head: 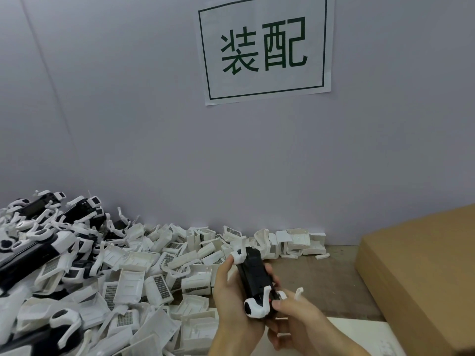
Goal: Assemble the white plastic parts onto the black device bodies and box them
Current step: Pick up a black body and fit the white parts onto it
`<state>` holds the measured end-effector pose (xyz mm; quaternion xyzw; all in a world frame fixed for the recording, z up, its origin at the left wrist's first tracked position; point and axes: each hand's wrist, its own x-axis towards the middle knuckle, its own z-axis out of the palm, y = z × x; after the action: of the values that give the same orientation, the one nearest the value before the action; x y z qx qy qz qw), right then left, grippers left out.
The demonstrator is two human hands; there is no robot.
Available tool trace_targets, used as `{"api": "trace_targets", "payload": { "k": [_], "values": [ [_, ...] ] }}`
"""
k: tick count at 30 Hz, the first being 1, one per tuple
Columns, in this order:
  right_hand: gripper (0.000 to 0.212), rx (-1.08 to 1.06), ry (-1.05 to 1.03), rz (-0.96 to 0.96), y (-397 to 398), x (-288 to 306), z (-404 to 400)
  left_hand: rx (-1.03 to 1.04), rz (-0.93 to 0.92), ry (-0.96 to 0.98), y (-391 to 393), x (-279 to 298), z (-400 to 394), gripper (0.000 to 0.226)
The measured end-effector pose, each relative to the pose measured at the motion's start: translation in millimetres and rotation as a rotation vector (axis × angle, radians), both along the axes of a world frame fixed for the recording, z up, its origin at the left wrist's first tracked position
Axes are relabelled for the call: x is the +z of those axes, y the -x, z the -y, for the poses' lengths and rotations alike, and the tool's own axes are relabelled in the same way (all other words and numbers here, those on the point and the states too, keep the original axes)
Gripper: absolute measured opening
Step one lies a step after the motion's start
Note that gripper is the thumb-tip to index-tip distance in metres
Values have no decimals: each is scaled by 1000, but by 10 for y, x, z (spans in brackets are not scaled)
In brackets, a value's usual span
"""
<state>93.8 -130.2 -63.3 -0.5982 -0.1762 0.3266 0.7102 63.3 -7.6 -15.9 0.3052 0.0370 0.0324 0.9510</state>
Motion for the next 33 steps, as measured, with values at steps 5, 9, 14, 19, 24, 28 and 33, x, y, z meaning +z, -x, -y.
{"api": "trace_targets", "payload": {
  "k": [5, 9, 14, 19, 24, 28, 33],
  "values": [
    [39, -42, -59, 54, -67, 89, 8, -55, 38, 49, -32, -106, -70, 56],
    [45, -18, -78, 96, -13, 149, 39, -62, 36, 39, -46, -97, -77, 56],
    [31, -53, -37, 78, 30, 194, 46, 57, -122, 15, -98, -87, -69, 52],
    [16, -334, 51, 114, -7, 195, 79, 202, -241, -7, -156, -80, -73, 52],
    [23, -576, 44, 328, -15, 162, 153, 253, -309, -133, -172, -98, -59, 42],
    [26, -655, 70, 558, 46, 217, 135, 300, -319, -310, -200, -131, -39, 50],
    [36, -725, 177, 787, 86, 245, 104, 266, -201, -593, -187, -157, 80, 44]
  ]
}}
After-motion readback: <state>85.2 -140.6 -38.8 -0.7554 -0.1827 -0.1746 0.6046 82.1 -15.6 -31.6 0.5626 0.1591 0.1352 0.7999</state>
